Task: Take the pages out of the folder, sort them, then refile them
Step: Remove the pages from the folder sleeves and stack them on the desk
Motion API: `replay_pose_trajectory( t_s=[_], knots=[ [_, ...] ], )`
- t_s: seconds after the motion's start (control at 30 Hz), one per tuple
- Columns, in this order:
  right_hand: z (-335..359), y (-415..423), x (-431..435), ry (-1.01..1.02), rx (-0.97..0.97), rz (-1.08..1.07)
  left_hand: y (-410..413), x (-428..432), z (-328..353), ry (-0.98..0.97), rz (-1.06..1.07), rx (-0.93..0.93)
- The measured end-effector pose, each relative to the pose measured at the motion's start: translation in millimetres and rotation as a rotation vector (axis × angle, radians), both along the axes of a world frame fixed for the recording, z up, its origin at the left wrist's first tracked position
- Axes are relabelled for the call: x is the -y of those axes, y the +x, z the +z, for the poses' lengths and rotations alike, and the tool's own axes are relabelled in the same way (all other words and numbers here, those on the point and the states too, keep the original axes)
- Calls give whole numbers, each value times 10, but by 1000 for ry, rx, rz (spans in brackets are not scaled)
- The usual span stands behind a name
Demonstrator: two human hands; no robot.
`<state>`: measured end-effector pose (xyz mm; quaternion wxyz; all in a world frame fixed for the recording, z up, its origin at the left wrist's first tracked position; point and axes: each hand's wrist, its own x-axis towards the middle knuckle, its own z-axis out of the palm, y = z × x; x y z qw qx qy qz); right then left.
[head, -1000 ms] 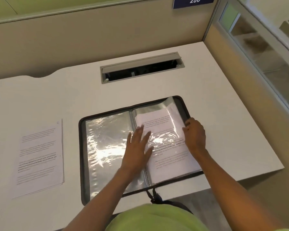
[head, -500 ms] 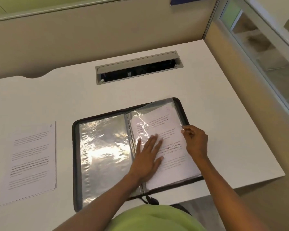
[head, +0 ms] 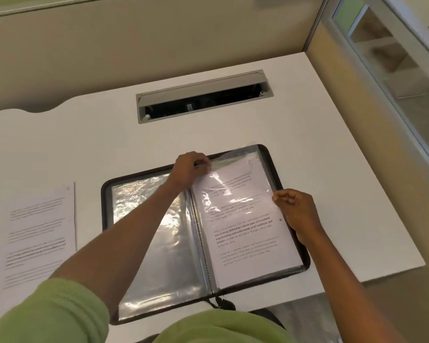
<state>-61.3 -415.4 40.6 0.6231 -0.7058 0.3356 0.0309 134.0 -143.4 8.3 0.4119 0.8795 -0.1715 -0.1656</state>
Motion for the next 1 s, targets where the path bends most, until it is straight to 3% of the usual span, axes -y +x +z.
replay_pose_trajectory(
  t_s=[0.1,0.17,0.3,0.4,0.47,0.63,0.8,0.87,1.0],
  knots=[
    [-32,193,-29,-387,-33,72,33,0,-79,3,16,27],
    [12,479,-106,-610,98,166,32,23,-124,24,13,89],
    [192,1245,-325,-727,327,612,20,22,-188,17,15,180],
    [227,1705,-483,-820,140,1015,11,10,-197,18,29,208],
    [165,1865,-540,-892,25,1130,0,-4,-210,1,39,202],
    [161,1977,-542,-927,-21,1143,-14,-13,-209,-29,67,199],
    [124,1992,-543,-972,79,1189,-84,6,-266,-9,127,292],
    [160,2020,-600,-928,130,1204,-119,17,-309,19,155,297],
    [225,2156,-737,-815,36,1275,-148,4,-338,4,126,240]
  ],
)
